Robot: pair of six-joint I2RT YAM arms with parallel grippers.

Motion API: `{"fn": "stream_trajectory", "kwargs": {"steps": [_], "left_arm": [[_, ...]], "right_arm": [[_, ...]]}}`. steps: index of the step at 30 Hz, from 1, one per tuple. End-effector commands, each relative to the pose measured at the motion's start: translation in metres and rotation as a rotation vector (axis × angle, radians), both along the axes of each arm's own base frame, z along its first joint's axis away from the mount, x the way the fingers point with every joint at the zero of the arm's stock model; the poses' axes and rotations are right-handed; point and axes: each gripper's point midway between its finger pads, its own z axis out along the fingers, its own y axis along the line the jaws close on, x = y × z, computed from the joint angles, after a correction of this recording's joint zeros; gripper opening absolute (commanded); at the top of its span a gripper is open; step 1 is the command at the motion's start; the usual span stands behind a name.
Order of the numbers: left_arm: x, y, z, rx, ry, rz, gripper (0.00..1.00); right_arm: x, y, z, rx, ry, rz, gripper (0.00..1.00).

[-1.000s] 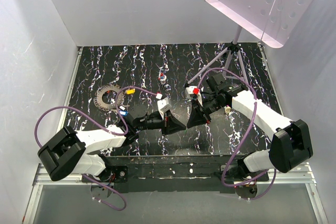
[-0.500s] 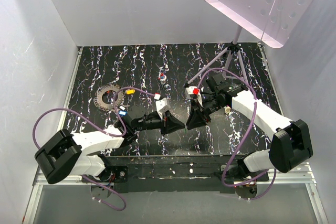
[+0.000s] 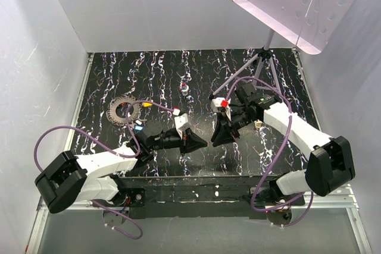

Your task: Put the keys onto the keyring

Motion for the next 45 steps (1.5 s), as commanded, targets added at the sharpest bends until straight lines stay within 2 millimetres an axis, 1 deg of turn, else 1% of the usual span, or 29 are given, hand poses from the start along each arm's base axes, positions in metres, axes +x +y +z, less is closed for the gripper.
{"fn": "stream_trajectory", "kwargs": {"steps": [1, 6, 9, 11, 15, 17, 20, 22, 26, 31, 34, 37, 41, 45], "left_arm": [[-0.006, 0.000, 0.005, -0.017, -0.033, -0.023, 0.00], [-0.005, -0.003, 0.006, -0.023, -0.039, -0.031, 0.00], [-0.006, -0.002, 0.007, -0.020, -0.080, -0.023, 0.00], [-0.005, 0.002, 0.005, 0.005, -0.149, -0.015, 0.00], [0.001, 0.013, 0.006, 0.073, -0.321, 0.025, 0.00], [0.003, 0.019, 0.013, 0.090, -0.422, 0.033, 0.00], [0.004, 0.025, 0.026, 0.101, -0.544, 0.039, 0.00], [-0.002, 0.026, 0.034, 0.097, -0.650, 0.025, 0.00], [-0.011, 0.029, 0.042, 0.130, -0.826, -0.005, 0.00], [-0.026, 0.026, 0.057, 0.130, -1.031, -0.055, 0.00], [-0.030, 0.023, 0.062, 0.145, -1.093, -0.071, 0.00], [-0.032, 0.020, 0.062, 0.155, -1.137, -0.081, 0.00], [-0.031, 0.016, 0.050, 0.198, -1.164, -0.093, 0.00], [-0.029, 0.014, 0.042, 0.246, -1.189, -0.085, 0.00]], "right_arm": [[-0.009, 0.000, 0.013, 0.067, -0.014, 0.027, 0.35], [-0.013, 0.002, 0.012, 0.075, -0.019, 0.043, 0.35], [-0.011, 0.001, 0.013, 0.059, -0.045, 0.038, 0.35], [-0.003, -0.003, 0.014, 0.032, -0.092, 0.013, 0.35], [0.016, -0.021, 0.026, 0.033, -0.152, -0.079, 0.35], [0.022, -0.028, 0.027, 0.034, -0.166, -0.113, 0.35], [0.025, -0.032, 0.029, 0.034, -0.166, -0.129, 0.35], [0.024, -0.031, 0.029, 0.040, -0.157, -0.123, 0.35], [0.022, -0.031, 0.027, 0.042, -0.141, -0.109, 0.35], [0.019, -0.029, 0.025, 0.044, -0.124, -0.086, 0.35], [0.015, -0.028, 0.025, 0.053, -0.115, -0.065, 0.35], [0.011, -0.026, 0.023, 0.048, -0.116, -0.045, 0.35], [0.001, -0.022, 0.020, 0.056, -0.122, 0.008, 0.34], [-0.004, -0.020, 0.021, 0.055, -0.123, 0.034, 0.34]]}}
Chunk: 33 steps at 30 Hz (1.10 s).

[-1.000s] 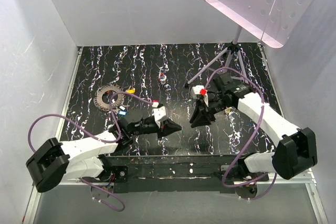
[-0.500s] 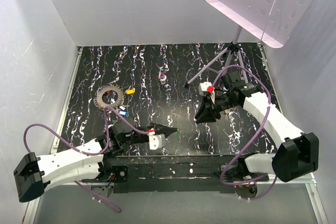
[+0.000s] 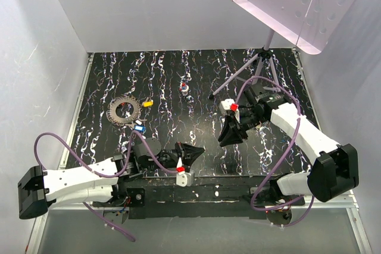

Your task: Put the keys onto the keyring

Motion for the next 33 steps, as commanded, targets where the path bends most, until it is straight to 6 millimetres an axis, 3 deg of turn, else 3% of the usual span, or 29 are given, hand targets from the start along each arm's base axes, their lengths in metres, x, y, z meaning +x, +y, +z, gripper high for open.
{"fn": "stream_trajectory", "kwargs": {"steps": [1, 8, 11, 14, 18, 22, 33], "left_arm": [[0.007, -0.002, 0.005, 0.024, -0.077, 0.046, 0.00], [0.014, -0.003, -0.001, 0.015, -0.020, 0.101, 0.00], [0.020, -0.005, -0.008, -0.004, 0.146, 0.180, 0.00], [0.020, -0.005, -0.012, -0.044, 0.279, 0.222, 0.00], [0.020, -0.003, -0.007, -0.114, 0.428, 0.270, 0.00], [0.015, -0.004, 0.000, -0.174, 0.555, 0.276, 0.00], [0.009, -0.003, -0.001, -0.217, 0.675, 0.277, 0.00]], "right_arm": [[-0.005, 0.006, 0.017, 0.047, -0.032, 0.050, 0.34], [-0.014, 0.010, 0.030, 0.075, -0.034, 0.082, 0.34], [-0.017, 0.015, 0.034, 0.070, -0.047, 0.102, 0.34], [-0.008, 0.020, 0.035, 0.047, -0.086, 0.085, 0.34], [0.000, 0.024, 0.036, 0.037, -0.135, 0.083, 0.36], [-0.007, 0.034, 0.031, 0.027, -0.163, 0.125, 0.40], [-0.022, 0.049, 0.034, 0.035, -0.174, 0.185, 0.40]]}}
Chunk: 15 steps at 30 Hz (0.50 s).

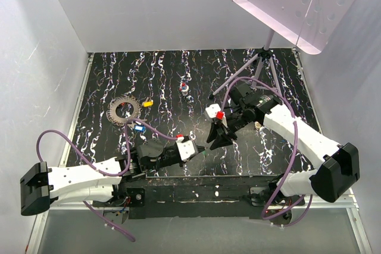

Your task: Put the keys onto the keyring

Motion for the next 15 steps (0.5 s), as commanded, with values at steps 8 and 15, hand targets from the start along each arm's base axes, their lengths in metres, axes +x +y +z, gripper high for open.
{"fn": "stream_trajectory", "kwargs": {"steps": [8, 15], "left_arm": [[0.007, 0.000, 0.009, -0.046, 0.047, 0.057, 0.00], [0.009, 0.001, 0.011, -0.055, 0.044, 0.069, 0.00]], "right_arm": [[-0.010, 0.012, 0.022, 0.068, -0.011, 0.064, 0.30], [-0.010, 0.014, 0.014, 0.046, -0.013, 0.067, 0.27]]}}
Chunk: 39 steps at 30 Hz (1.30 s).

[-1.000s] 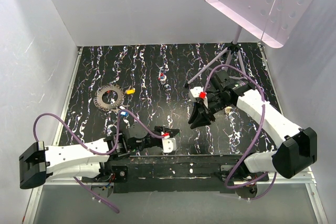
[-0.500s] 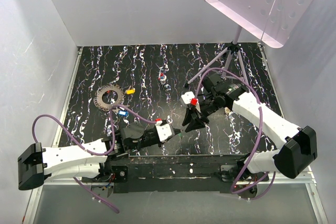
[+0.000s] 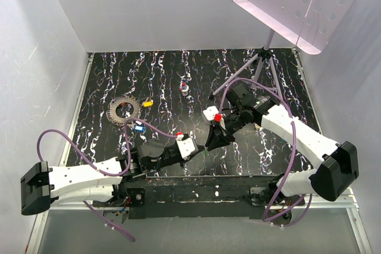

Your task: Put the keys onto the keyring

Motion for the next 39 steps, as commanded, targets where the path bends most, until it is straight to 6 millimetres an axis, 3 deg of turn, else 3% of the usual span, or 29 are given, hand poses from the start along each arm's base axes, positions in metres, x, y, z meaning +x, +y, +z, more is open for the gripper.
{"fn": "stream_trajectory", "kwargs": {"steps": [1, 7, 14, 19, 22, 28, 34, 35, 39], "left_arm": [[0.004, 0.000, 0.012, -0.036, -0.007, 0.028, 0.00], [0.004, 0.001, 0.013, -0.048, -0.003, 0.026, 0.00], [0.004, 0.004, 0.012, -0.057, 0.001, 0.036, 0.00], [0.005, 0.004, 0.015, -0.070, 0.005, 0.034, 0.00], [0.004, 0.005, 0.015, -0.079, 0.014, 0.032, 0.00], [0.003, 0.007, 0.016, -0.098, 0.027, 0.025, 0.01], [-0.004, 0.025, 0.011, -0.058, 0.004, 0.013, 0.55], [-0.006, 0.031, 0.007, -0.033, 0.002, 0.014, 0.60], [-0.001, 0.057, 0.011, 0.019, -0.040, 0.074, 0.67]], "right_arm": [[0.000, 0.008, 0.012, 0.031, -0.019, 0.020, 0.27], [0.001, 0.011, 0.010, 0.027, -0.012, 0.012, 0.25], [0.001, 0.011, 0.006, 0.015, -0.018, 0.012, 0.01], [0.001, 0.012, 0.005, 0.005, -0.016, 0.010, 0.01], [0.002, 0.013, 0.004, -0.001, -0.017, 0.005, 0.06], [0.002, 0.015, 0.006, 0.007, 0.004, -0.004, 0.01], [0.014, 0.018, 0.003, -0.009, -0.024, -0.047, 0.01], [0.016, 0.018, 0.004, -0.010, -0.031, -0.053, 0.01], [0.018, 0.018, 0.008, -0.011, -0.042, -0.038, 0.01]]}}
